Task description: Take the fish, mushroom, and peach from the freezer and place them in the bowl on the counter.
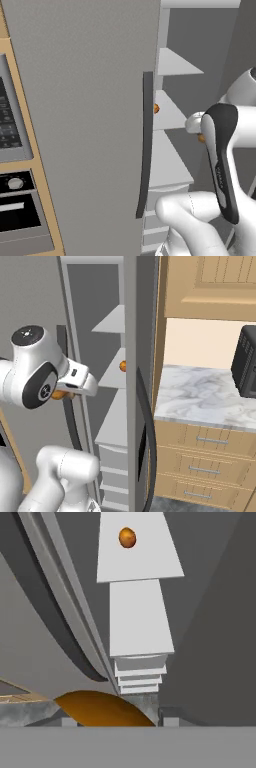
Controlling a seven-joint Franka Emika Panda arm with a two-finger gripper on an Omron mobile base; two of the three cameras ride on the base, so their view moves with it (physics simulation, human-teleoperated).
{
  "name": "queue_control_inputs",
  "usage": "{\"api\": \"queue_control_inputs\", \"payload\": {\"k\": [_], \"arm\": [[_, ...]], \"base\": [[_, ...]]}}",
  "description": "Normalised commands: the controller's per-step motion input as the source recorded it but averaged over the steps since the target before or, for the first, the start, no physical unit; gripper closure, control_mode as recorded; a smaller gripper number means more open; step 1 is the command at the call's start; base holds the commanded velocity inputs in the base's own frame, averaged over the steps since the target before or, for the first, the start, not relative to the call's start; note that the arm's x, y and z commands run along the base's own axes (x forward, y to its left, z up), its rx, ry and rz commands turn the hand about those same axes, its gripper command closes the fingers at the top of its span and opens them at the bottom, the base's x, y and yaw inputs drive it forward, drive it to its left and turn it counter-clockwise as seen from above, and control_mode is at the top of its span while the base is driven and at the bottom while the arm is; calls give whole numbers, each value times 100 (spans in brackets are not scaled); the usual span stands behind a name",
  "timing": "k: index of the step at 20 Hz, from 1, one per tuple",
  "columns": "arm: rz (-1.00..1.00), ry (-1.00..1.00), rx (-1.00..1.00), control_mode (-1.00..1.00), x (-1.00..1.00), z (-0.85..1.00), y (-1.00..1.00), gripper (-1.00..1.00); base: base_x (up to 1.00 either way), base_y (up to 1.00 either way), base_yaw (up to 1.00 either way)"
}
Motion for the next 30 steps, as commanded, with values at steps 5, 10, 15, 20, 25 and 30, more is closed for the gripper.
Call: {"api": "queue_control_inputs", "payload": {"k": [5, 10, 15, 20, 25, 30], "arm": [[0, 6, 2, -100, -46, 0, 6, 100], [0, 7, 0, -100, -27, 0, 11, 100], [0, 1, 0, -100, -20, -3, 0, 100], [0, 0, -3, -100, -18, -9, 7, 100], [0, 0, 0, -100, -23, -3, 0, 100], [0, 0, 0, 100, -6, -4, 5, 100]], "base": [[0, 0, 0], [0, 0, 0], [0, 0, 0], [0, 0, 0], [0, 0, 0], [-32, 2, 0]]}}
